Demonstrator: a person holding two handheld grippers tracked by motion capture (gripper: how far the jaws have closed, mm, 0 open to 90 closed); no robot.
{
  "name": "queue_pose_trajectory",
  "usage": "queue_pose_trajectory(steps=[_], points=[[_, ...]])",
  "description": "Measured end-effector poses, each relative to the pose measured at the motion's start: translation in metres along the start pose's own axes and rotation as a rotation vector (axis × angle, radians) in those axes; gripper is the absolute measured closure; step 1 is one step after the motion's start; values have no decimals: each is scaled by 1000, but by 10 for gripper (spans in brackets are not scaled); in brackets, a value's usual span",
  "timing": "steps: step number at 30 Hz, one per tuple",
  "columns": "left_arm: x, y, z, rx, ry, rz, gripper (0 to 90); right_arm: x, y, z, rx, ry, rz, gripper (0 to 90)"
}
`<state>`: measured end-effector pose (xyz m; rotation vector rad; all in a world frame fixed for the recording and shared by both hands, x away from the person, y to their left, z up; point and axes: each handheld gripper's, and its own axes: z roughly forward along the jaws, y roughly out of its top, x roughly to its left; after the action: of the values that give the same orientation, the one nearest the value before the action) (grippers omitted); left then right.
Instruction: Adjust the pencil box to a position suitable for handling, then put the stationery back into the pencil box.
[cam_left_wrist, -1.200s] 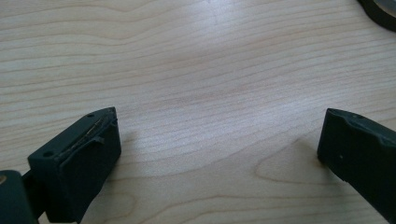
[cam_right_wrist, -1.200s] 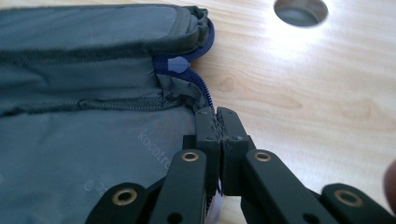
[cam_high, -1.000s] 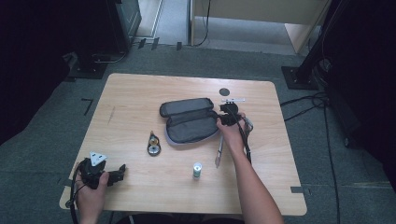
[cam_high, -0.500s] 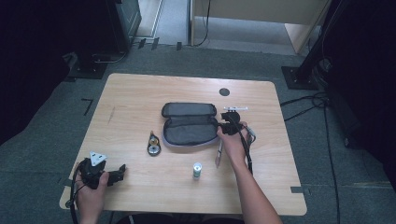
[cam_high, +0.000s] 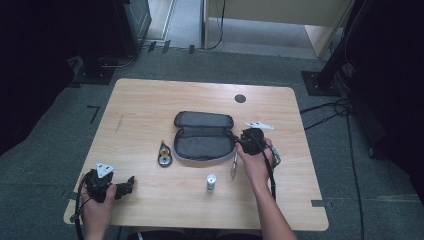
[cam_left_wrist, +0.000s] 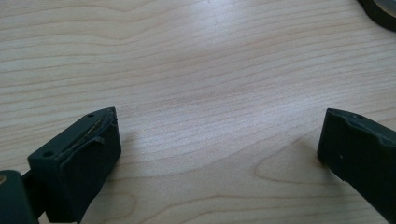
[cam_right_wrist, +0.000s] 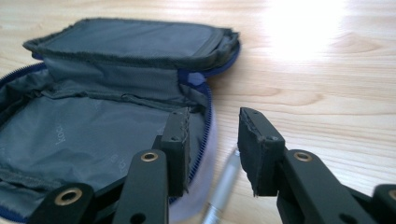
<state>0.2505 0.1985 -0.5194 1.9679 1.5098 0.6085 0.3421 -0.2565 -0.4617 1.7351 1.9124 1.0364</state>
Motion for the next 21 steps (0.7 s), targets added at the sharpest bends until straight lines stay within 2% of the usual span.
queue_pose_trajectory(steps=[3, 7, 12, 16, 21], points=[[0, 0, 0, 0, 0, 0, 0, -7, -8, -11, -18, -4, 21, 665], [0, 0, 0, 0, 0, 0, 0, -14, -26, -18, -9, -33, 44, 664], [0, 0, 0, 0, 0, 0, 0, -18, -43, -10, 28, -20, 65, 658], [0, 0, 0, 0, 0, 0, 0, -14, -46, -3, 46, -6, 63, 659], [0, 0, 0, 0, 0, 0, 0, -7, -48, 4, 53, -11, 63, 678]])
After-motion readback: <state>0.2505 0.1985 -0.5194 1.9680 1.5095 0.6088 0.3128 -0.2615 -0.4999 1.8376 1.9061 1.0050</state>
